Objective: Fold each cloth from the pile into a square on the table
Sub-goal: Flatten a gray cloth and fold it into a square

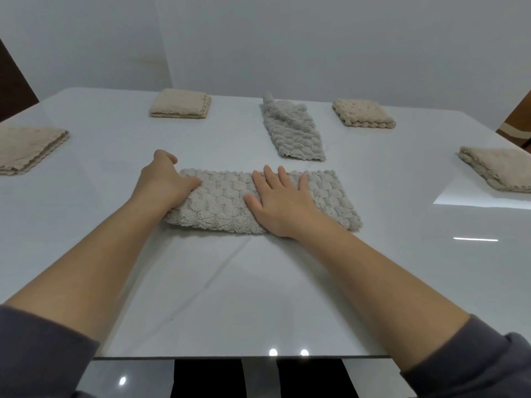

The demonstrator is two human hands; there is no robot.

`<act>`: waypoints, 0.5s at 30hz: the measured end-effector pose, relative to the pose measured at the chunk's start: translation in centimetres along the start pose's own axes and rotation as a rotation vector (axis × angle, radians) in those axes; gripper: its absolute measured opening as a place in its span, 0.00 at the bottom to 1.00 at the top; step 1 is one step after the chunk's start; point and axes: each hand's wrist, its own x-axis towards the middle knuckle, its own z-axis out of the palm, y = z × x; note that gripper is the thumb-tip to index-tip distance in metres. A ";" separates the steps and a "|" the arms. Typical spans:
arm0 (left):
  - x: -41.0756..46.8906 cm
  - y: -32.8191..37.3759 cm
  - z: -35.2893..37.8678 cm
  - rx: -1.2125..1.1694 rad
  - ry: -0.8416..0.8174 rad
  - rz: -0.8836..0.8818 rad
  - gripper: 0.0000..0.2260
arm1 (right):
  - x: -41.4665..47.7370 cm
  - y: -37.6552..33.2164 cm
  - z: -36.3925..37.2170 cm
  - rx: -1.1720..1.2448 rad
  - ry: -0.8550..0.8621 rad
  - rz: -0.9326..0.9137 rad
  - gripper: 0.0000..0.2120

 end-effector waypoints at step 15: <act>1.1 -2.2 -2.3 -0.053 -0.053 -0.154 0.22 | 0.4 -2.7 0.3 0.048 0.012 -0.022 0.30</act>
